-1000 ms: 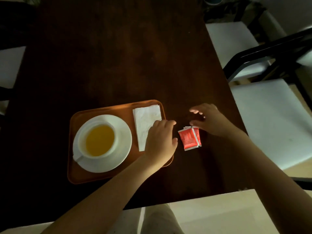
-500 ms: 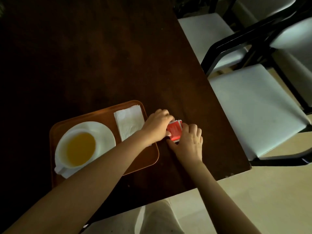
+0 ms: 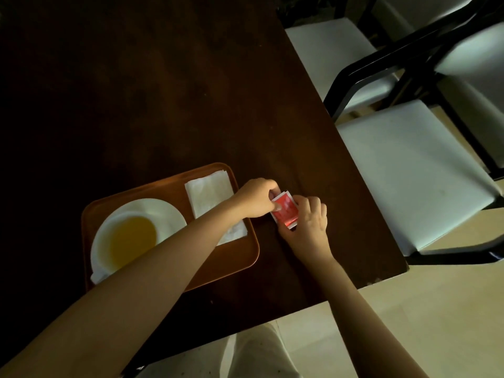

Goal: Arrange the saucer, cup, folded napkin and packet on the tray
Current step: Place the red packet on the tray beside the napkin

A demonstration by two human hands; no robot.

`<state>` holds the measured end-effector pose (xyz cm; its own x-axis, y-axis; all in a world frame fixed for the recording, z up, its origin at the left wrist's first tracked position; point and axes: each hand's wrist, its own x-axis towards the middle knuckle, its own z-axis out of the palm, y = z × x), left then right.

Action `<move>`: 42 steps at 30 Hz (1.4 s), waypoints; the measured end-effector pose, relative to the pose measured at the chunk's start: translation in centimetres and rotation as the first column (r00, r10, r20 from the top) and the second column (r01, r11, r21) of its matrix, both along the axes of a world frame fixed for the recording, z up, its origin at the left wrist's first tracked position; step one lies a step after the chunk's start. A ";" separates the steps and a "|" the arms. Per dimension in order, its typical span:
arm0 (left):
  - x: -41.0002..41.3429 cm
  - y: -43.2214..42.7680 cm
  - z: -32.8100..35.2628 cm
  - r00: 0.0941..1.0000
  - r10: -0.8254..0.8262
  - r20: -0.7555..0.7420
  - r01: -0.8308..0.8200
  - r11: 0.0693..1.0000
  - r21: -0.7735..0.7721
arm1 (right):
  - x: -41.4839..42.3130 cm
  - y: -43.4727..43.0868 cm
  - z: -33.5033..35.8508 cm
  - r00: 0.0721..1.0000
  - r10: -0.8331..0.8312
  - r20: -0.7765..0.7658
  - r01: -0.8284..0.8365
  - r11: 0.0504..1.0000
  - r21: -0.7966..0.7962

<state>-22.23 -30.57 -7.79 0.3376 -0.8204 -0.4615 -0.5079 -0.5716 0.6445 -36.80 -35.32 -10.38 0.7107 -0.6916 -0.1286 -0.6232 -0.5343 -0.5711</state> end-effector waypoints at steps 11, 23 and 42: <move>0.8 5.4 5.0 0.997 -0.007 -0.076 -0.025 0.909 -0.416 | 0.7 -5.9 7.0 0.895 0.405 0.189 -0.392 0.506 0.768; -0.7 13.9 3.7 0.950 0.135 0.283 0.024 0.869 -0.495 | 4.6 -1.2 5.5 0.630 0.775 0.058 -0.671 0.505 0.543; -5.4 18.6 0.2 0.879 0.475 0.032 -0.435 0.830 -0.350 | 3.4 4.3 1.0 0.540 0.836 -0.095 -0.839 0.543 0.014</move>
